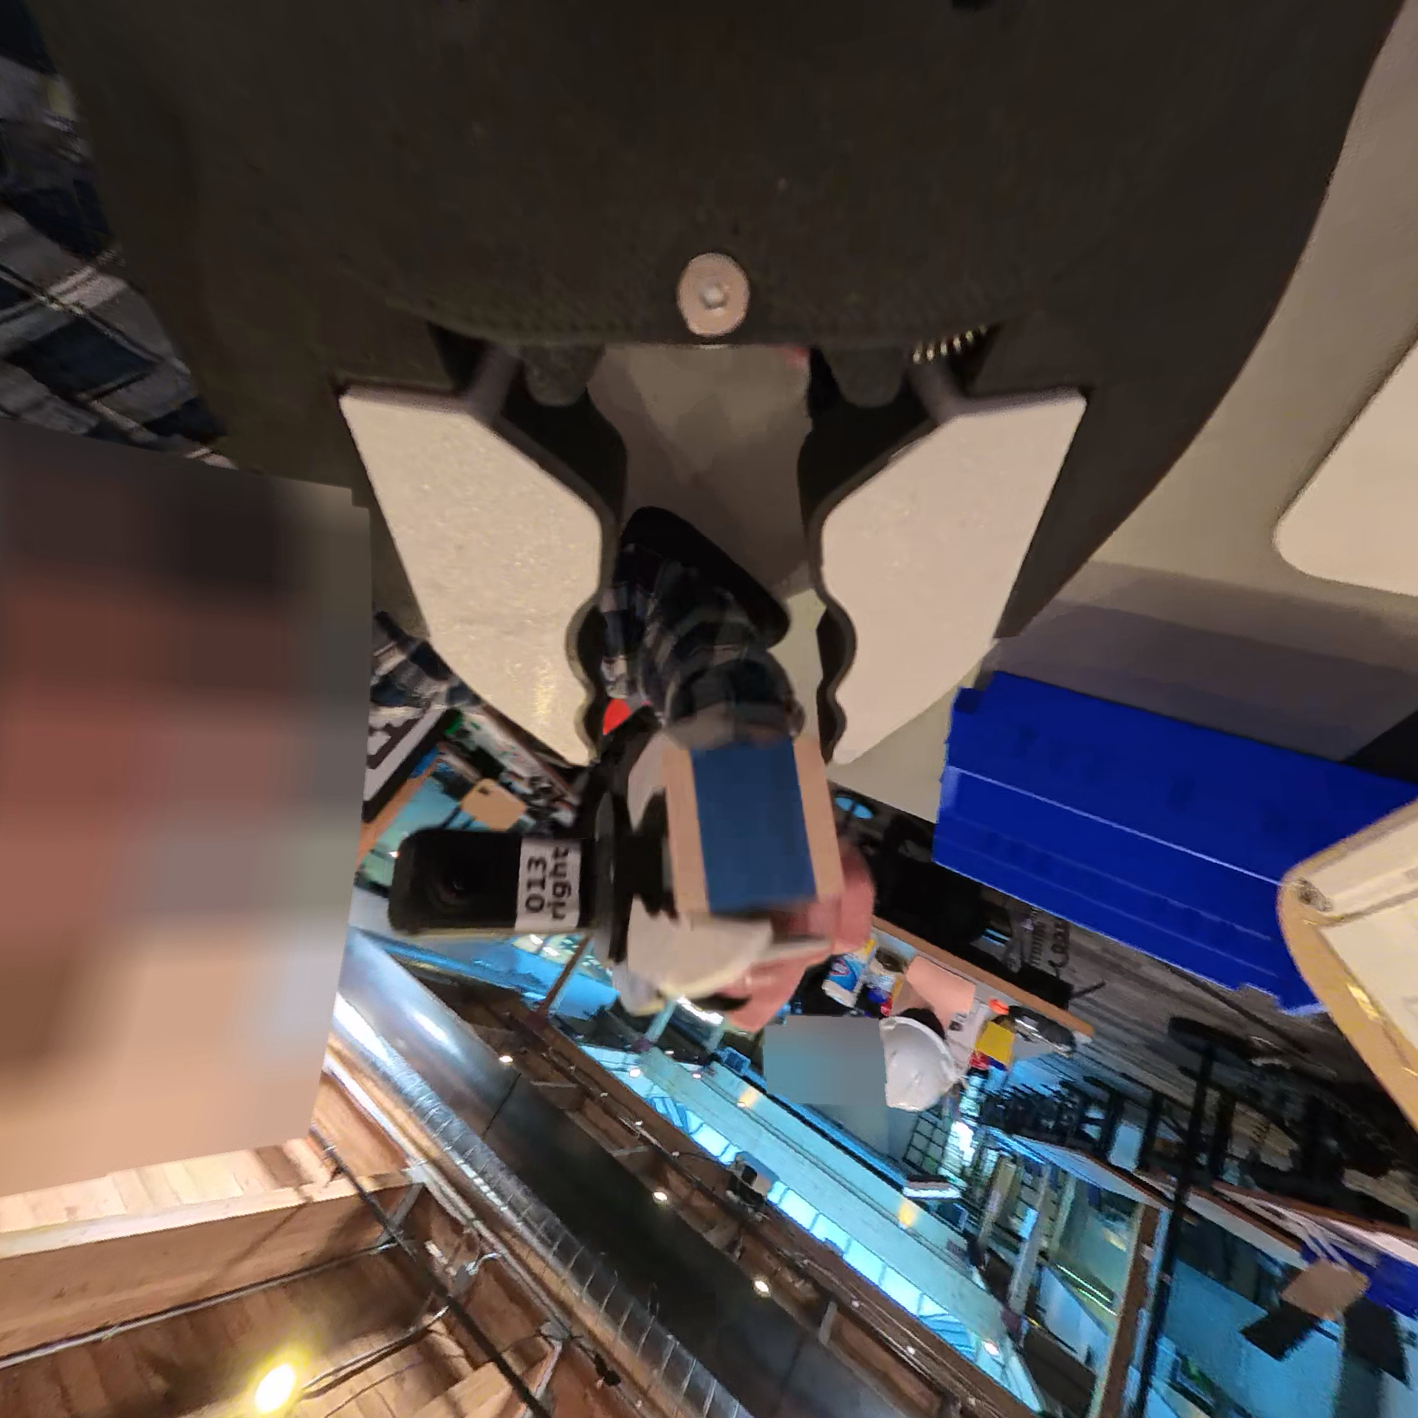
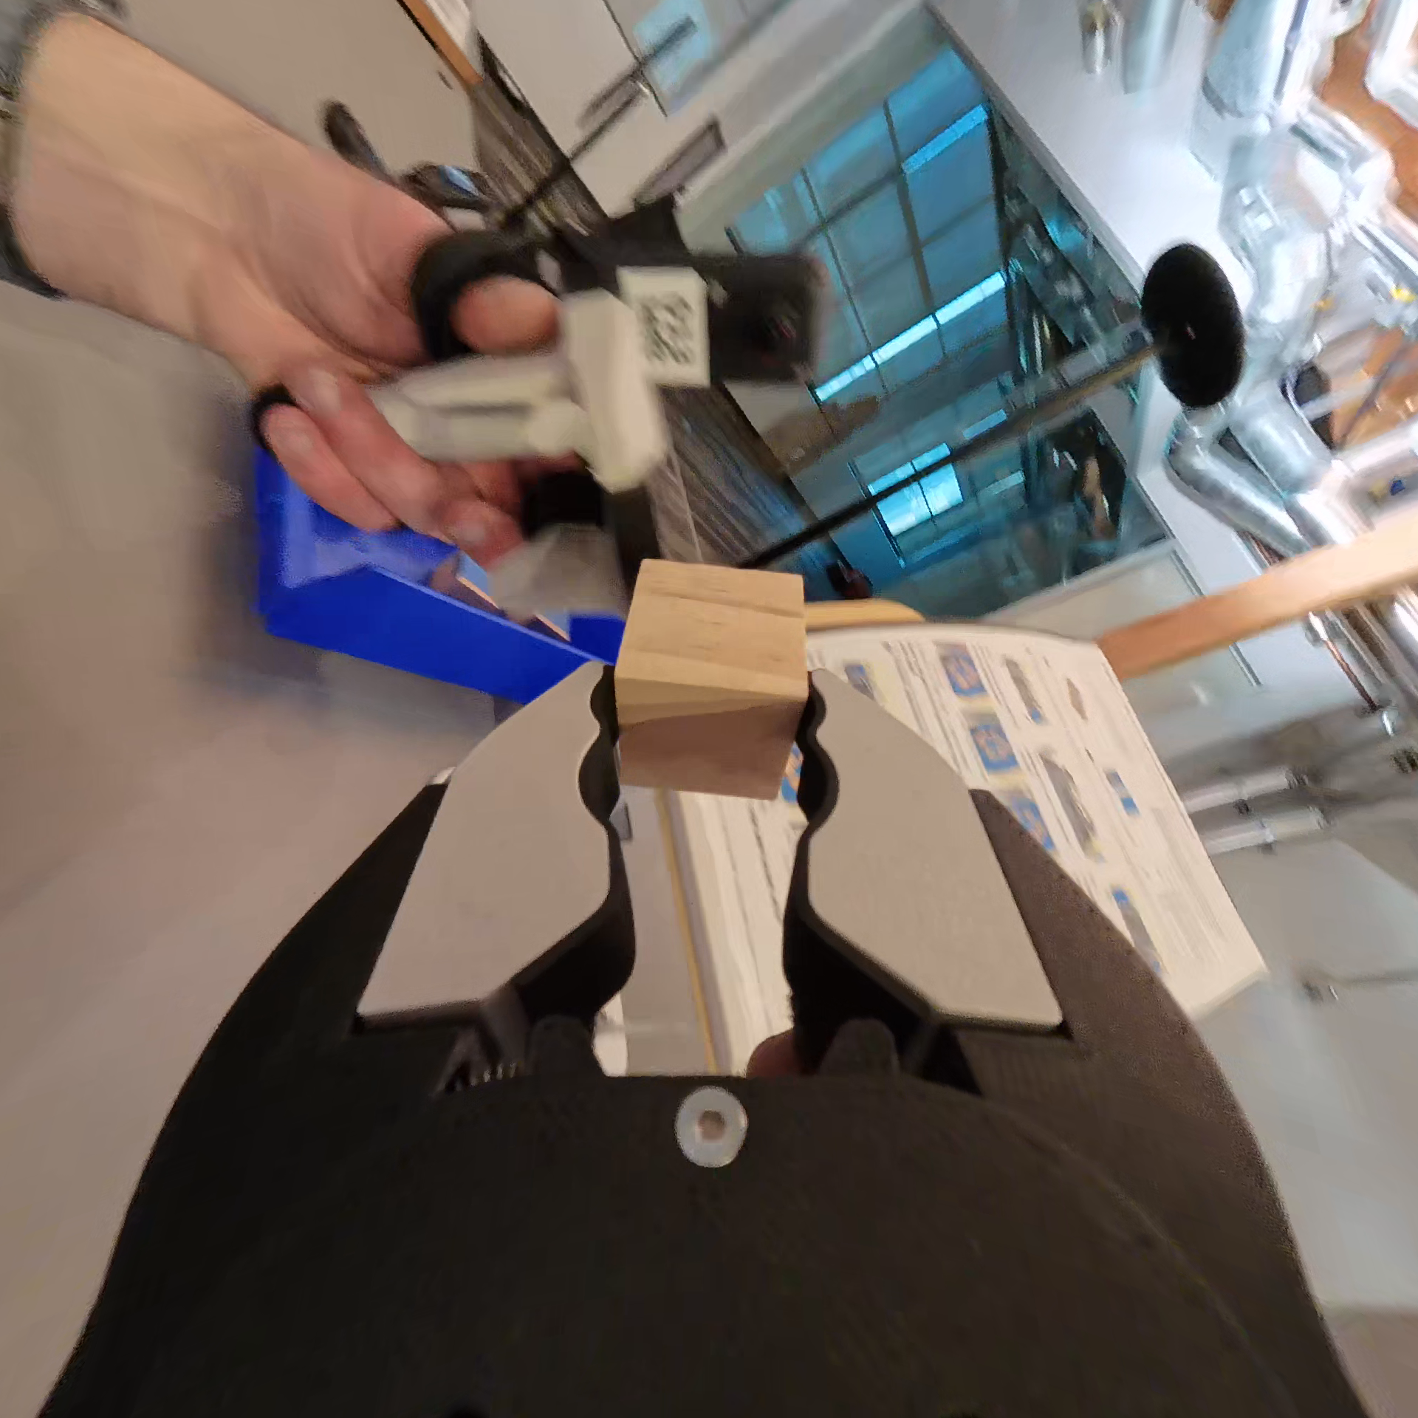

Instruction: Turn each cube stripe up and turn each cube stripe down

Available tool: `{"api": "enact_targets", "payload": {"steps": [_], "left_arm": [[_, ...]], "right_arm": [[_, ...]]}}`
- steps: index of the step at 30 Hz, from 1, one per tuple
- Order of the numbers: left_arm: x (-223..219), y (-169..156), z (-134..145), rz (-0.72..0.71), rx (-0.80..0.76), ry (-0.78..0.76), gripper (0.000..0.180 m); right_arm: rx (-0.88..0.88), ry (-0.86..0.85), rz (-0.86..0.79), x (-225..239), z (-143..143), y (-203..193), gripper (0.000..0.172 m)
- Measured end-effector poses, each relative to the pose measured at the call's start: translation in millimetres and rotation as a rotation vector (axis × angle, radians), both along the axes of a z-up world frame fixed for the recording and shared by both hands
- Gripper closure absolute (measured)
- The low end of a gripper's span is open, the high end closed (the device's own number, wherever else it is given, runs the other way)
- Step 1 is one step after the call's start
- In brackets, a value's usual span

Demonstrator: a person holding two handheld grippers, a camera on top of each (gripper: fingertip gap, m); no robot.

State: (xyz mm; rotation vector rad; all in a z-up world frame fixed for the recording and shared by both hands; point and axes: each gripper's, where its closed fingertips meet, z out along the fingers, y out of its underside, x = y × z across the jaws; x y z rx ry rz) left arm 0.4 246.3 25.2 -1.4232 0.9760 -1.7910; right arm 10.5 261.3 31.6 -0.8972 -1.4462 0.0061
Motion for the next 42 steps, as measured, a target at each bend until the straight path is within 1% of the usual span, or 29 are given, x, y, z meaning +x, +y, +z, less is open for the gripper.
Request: {"api": "enact_targets", "payload": {"steps": [1,4,6,7,9,11,13,15,17,19,21,24,28,33,34,35,36,37,39,42], "left_arm": [[-4,3,1,0.032,0.028,0.013,0.128],[-16,10,5,0.127,0.103,0.053,0.129],[-24,15,8,0.181,0.136,0.083,0.128],[-28,18,7,0.204,0.145,0.1,0.13],[-36,24,5,0.246,0.152,0.138,0.133],[-43,29,8,0.278,0.147,0.121,0.136],[-50,34,9,0.297,0.134,0.116,0.137],[-55,41,5,0.335,0.139,0.146,0.137],[-61,46,4,0.364,0.14,0.158,0.137],[-65,48,4,0.373,0.135,0.155,0.138],[-68,51,2,0.389,0.138,0.171,0.139],[-70,53,-1,0.404,0.142,0.194,0.139],[-69,55,-4,0.408,0.14,0.21,0.139],[-69,58,-9,0.412,0.129,0.227,0.139],[-70,59,-10,0.416,0.126,0.232,0.139],[-70,60,-11,0.422,0.126,0.238,0.139],[-72,61,-11,0.428,0.129,0.244,0.138],[-73,62,-11,0.436,0.131,0.247,0.138],[-78,63,-9,0.451,0.134,0.255,0.138],[-92,66,-10,0.507,0.163,0.316,0.136]], "right_arm": [[-0.014,0.02,-0.046,14,9,10,0.127],[-0.116,0.097,-0.232,74,27,53,0.127],[-0.2,0.155,-0.402,126,28,91,0.127],[-0.276,0.176,-0.476,151,21,109,0.127],[-0.443,0.213,-0.621,199,-4,143,0.126],[-0.596,0.236,-0.732,238,-36,170,0.127],[-0.729,0.243,-0.819,266,-71,190,0.127],[-0.86,0.193,-0.9,285,-111,203,0.126],[-0.949,0.113,-0.995,302,-149,211,0.126],[-1.048,0.043,-1.032,307,-179,214,0.126],[-1.106,-0.003,-1.056,309,-198,215,0.126],[-1.149,-0.058,-1.126,318,-219,218,0.126],[-1.207,-0.096,-1.176,325,-240,220,0.126],[-1.204,-0.039,-1.22,331,-248,234,0.126],[-1.188,-0.019,-1.232,333,-246,237,0.119],[-1.173,-0.014,-1.243,334,-244,239,0.107],[-1.158,0.003,-1.236,333,-238,240,0.103],[-1.142,0.053,-1.205,329,-227,243,0.104],[-1.126,0.167,-1.122,318,-199,244,0.106],[-1.045,0.251,-1.061,314,-157,239,0.107]]}}
